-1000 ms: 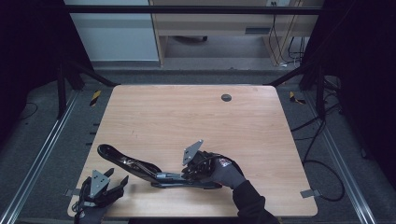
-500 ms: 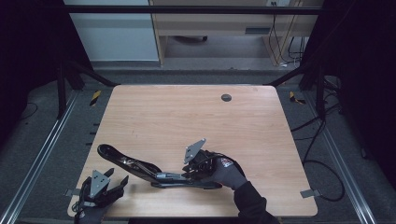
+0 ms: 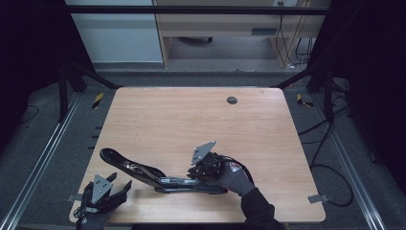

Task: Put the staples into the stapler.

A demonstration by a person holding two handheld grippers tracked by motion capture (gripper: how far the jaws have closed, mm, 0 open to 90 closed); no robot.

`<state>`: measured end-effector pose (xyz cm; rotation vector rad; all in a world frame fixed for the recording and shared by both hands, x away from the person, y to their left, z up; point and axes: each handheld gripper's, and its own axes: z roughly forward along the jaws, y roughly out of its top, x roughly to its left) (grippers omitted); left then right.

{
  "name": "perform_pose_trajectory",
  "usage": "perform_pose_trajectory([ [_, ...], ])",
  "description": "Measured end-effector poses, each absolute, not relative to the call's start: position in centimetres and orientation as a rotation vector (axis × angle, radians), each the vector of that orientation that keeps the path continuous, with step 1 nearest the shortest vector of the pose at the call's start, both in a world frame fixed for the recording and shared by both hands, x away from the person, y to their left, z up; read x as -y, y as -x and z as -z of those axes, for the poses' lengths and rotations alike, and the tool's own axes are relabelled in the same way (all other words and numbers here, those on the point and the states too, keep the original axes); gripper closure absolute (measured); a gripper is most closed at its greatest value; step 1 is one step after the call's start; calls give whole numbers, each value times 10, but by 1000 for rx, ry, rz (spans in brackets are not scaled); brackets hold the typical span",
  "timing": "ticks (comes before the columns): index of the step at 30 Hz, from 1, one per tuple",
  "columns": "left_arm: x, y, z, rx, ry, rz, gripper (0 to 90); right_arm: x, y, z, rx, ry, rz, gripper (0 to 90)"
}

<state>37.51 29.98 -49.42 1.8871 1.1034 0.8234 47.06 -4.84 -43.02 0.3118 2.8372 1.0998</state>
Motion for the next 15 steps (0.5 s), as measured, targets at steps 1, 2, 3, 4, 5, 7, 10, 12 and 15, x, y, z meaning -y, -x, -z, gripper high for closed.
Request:
perform_pose_trajectory([
  [1,-300,-375,494,-1103,-1886,-823,367,49,-470,430,-2828,-317,-1106,802],
  [2,-300,-375,494,-1103,-1885,-823,367,50,-469,429,-2812,-341,-1119,803],
  [3,-300,-375,494,-1101,-1885,-821,367,51,-469,428,-2807,-347,-1128,803],
  [4,-300,-374,493,-1099,-1882,-821,366,52,-469,428,-2794,-366,-1139,802],
  [5,-300,-374,493,-1098,-1881,-819,366,54,-468,427,-2769,-392,-1152,802],
  [7,-300,-373,493,-1096,-1872,-812,365,58,-468,426,-2738,-427,-1166,803],
  [10,-301,-372,492,-1086,-1863,-804,364,66,-469,426,-2670,-495,-1200,801],
  [12,-301,-372,491,-1086,-1854,-796,363,72,-469,427,-2631,-544,-1214,799],
  [15,-302,-371,490,-1080,-1841,-783,362,81,-468,428,-2567,-620,-1235,786],
])
